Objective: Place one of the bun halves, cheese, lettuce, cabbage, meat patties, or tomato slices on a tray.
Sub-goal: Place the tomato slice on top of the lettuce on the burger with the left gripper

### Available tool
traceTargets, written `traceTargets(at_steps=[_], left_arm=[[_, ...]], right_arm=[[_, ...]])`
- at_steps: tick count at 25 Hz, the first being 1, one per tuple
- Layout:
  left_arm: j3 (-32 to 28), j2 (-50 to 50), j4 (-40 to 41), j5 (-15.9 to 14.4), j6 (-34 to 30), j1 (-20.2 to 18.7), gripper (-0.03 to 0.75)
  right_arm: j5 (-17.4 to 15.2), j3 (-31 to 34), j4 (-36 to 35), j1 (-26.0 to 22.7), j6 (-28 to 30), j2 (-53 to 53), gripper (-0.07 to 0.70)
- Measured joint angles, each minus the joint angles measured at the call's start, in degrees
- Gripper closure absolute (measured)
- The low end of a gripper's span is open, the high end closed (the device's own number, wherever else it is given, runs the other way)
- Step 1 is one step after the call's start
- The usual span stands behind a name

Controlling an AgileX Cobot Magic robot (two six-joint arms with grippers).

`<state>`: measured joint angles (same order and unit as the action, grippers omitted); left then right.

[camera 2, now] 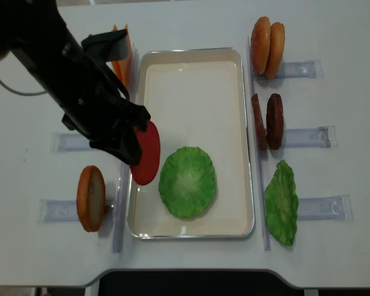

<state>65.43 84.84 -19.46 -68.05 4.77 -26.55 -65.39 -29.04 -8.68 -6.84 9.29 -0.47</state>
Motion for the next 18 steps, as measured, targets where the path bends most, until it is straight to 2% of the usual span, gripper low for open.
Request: traceTargets(at_steps=[4,13,18], left_arm=[[0.0,2.3,-4.6,1.7,-5.2,0.0,0.654],[0.0,3.7,-9.8,6.2,-11.0,0.0,0.654],[-0.4,5.0,-14.7,7.3,-15.0,0.5,0.654]], right_arm=[[0.0,0.0,0.0,0.0,0.0,0.0,0.155],[0.0,0.0,0.0,0.0,0.0,0.0,0.155],[0.0,0.0,0.0,0.0,0.0,0.0,0.155]])
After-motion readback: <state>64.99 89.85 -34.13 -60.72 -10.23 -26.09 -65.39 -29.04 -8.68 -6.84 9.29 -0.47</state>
